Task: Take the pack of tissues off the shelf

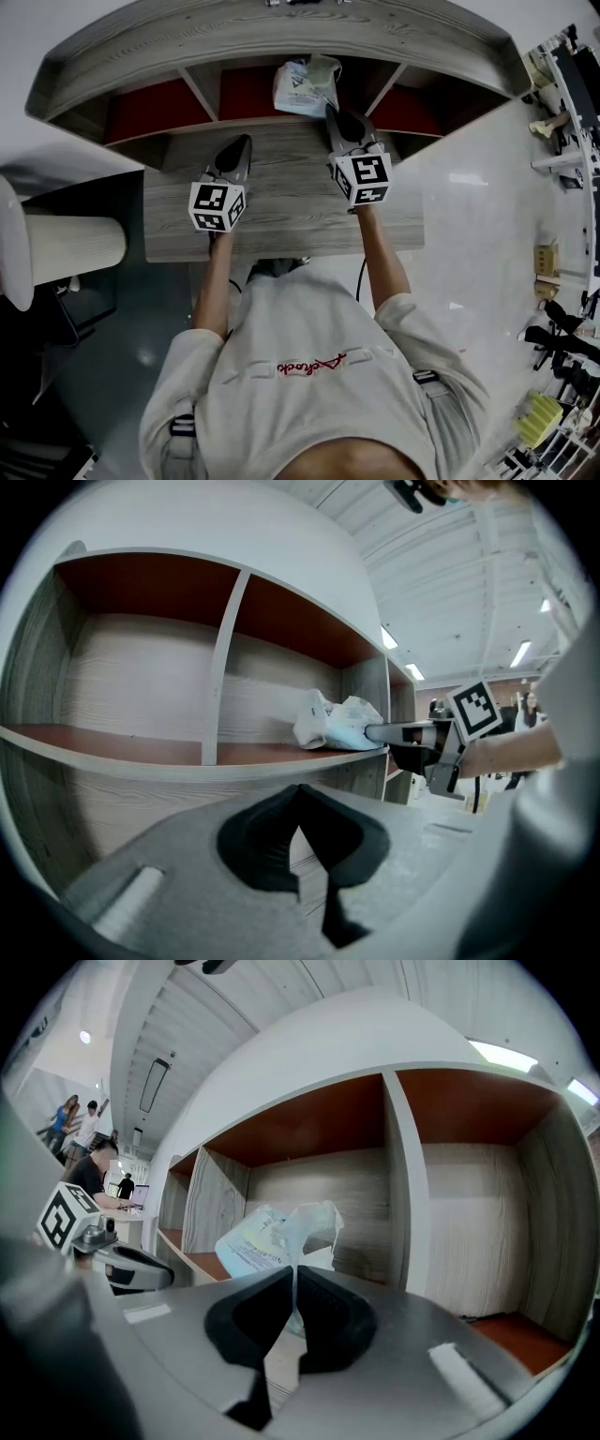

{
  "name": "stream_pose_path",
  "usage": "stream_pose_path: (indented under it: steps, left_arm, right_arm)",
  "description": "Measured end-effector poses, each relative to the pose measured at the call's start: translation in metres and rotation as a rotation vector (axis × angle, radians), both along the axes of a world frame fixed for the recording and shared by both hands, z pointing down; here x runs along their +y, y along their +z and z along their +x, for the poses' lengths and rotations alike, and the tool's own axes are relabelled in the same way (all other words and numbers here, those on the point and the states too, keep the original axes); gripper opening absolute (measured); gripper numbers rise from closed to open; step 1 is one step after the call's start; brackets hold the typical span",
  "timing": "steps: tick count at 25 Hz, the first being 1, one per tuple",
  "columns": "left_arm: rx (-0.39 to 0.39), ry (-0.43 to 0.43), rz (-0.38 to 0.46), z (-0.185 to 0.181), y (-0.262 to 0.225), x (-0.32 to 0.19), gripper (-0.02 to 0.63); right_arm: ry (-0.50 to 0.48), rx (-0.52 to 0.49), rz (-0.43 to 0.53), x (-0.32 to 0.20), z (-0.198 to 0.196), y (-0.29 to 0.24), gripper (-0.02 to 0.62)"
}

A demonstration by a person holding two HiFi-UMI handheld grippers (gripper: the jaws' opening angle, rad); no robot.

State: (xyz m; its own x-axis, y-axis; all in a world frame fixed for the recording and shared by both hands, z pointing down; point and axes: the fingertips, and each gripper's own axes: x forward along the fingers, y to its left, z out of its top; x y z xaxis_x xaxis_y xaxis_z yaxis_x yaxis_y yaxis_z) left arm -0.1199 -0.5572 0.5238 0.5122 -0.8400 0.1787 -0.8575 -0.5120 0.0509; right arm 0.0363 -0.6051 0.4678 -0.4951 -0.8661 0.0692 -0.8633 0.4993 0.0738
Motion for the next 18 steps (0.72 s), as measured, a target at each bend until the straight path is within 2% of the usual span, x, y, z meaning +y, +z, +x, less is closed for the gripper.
stream_pose_path:
  steps: [11, 18]
  left_arm:
    - [-0.009, 0.004, 0.049, 0.017, -0.023, 0.013, -0.002]
    - [-0.012, 0.008, 0.084, 0.033, -0.039, 0.022, -0.002]
  right_arm:
    - [-0.016, -0.008, 0.076, 0.034, 0.011, -0.026, 0.012]
    - [-0.023, -0.013, 0.088, 0.061, 0.027, -0.028, 0.012]
